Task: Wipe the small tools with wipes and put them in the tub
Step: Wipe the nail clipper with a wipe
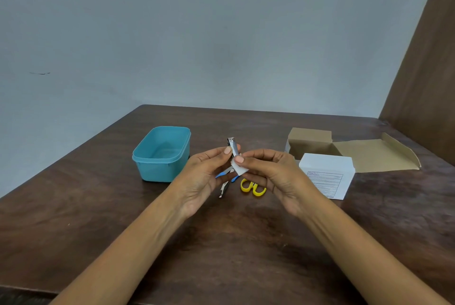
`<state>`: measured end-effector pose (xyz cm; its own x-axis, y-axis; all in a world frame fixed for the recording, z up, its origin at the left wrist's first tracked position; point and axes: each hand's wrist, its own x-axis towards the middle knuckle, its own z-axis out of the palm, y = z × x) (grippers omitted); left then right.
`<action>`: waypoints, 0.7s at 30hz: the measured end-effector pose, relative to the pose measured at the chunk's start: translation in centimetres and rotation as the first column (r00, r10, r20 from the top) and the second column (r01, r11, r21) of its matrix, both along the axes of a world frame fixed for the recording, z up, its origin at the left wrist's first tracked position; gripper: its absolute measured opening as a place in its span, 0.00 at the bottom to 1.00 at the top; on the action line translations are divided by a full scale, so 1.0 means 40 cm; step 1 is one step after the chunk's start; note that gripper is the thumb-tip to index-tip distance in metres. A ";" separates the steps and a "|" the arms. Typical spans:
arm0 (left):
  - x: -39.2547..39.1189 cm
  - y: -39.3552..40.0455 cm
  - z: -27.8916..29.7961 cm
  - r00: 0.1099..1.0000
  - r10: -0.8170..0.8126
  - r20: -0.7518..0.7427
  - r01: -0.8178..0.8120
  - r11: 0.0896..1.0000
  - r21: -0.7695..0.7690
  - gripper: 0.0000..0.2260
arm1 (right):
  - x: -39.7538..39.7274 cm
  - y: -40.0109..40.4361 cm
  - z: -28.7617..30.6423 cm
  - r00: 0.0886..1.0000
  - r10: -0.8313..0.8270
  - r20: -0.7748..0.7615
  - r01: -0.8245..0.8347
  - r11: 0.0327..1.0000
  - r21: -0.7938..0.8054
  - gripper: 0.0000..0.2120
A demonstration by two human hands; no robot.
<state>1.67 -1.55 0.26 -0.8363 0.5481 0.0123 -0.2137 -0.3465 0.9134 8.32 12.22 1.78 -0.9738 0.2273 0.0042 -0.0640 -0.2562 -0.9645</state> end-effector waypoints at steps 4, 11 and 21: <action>0.002 0.003 -0.002 1.000 0.012 0.003 -0.012 1.000 -0.019 0.10 | -0.001 0.000 -0.003 1.000 0.014 0.009 -0.014 0.998 -0.059 0.05; 0.004 0.007 0.000 0.997 0.070 0.034 -0.071 0.997 0.029 0.08 | -0.005 0.003 -0.013 0.934 -0.171 -0.314 0.298 0.857 0.421 0.04; 0.007 0.006 -0.002 0.990 0.117 0.080 -0.124 0.988 0.089 0.06 | -0.022 0.004 -0.041 0.822 0.135 -0.553 0.460 0.414 0.785 0.08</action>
